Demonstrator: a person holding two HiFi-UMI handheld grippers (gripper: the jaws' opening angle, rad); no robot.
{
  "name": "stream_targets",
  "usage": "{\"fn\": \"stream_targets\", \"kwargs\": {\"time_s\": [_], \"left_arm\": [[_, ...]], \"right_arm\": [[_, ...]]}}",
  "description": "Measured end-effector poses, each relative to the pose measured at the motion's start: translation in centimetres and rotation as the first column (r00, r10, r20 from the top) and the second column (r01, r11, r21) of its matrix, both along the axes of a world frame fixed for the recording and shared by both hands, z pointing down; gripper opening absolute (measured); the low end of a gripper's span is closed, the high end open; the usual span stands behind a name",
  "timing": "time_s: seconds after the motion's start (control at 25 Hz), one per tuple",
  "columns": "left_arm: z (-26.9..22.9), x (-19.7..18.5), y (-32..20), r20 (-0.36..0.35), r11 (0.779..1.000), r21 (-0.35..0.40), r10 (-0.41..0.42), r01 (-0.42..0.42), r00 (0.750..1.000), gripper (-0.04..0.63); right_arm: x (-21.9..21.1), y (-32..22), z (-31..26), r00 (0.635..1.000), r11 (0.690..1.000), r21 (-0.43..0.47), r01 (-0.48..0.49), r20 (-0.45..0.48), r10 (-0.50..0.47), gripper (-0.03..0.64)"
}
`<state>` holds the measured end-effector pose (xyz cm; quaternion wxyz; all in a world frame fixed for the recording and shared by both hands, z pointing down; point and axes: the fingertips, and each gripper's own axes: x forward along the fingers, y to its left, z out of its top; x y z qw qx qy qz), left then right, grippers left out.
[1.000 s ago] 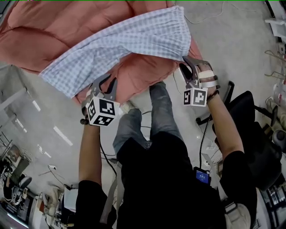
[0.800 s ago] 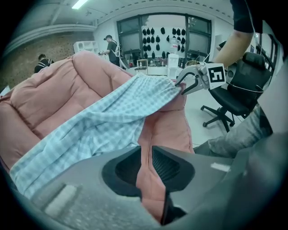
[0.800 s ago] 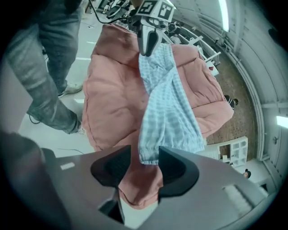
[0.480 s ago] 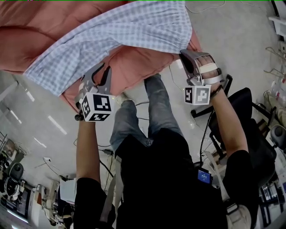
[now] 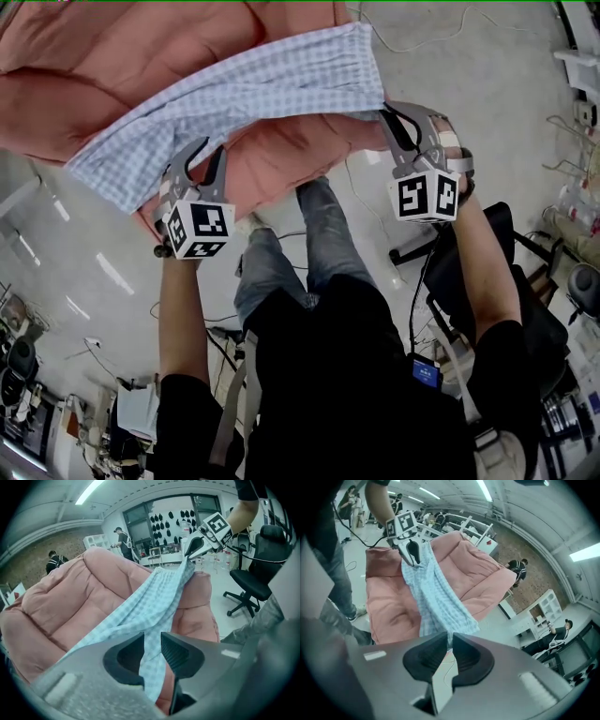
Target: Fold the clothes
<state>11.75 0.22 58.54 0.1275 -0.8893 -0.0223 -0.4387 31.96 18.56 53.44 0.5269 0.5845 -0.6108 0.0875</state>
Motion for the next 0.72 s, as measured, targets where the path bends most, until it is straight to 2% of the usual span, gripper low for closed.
{"fn": "stream_targets", "kwargs": {"time_s": [0.12,0.32,0.44,0.48,0.6,0.72], "left_arm": [[-0.4,0.6,-1.2,0.007,0.999,-0.020,-0.047,0.047,0.999,0.116],[1.0,2.7,-3.1,0.027,0.997,-0.019,-0.075,0.075,0.997,0.116],[1.8,4.5,-4.5,0.047,0.995,0.072,-0.071,0.068,0.996,0.121],[1.8,4.7,-5.1,0.058,0.991,0.124,-0.061,0.053,0.996,0.141],[1.6,5.3,-7.1,0.076,0.968,0.252,-0.040,0.020,0.996,0.146],[1.8,5.9,-9.3,0.066,0.964,0.258,-0.079,0.060,0.995,0.146]], "right_arm": [[3.4,-2.0,-0.1,1.000,1.000,-0.009,0.012,0.022,-0.012,0.041],[8.8,-5.7,0.9,0.996,0.999,-0.025,-0.034,0.084,0.036,0.041],[11.1,-7.2,2.2,0.993,0.998,-0.048,-0.027,0.113,0.032,0.041],[11.4,-7.5,2.4,0.992,0.998,-0.056,-0.021,0.123,0.028,0.042],[11.7,-8.1,3.1,0.990,0.997,-0.082,-0.005,0.139,0.017,0.043],[12.1,-8.7,4.1,0.988,0.995,-0.098,-0.001,0.153,0.016,0.043]]}}
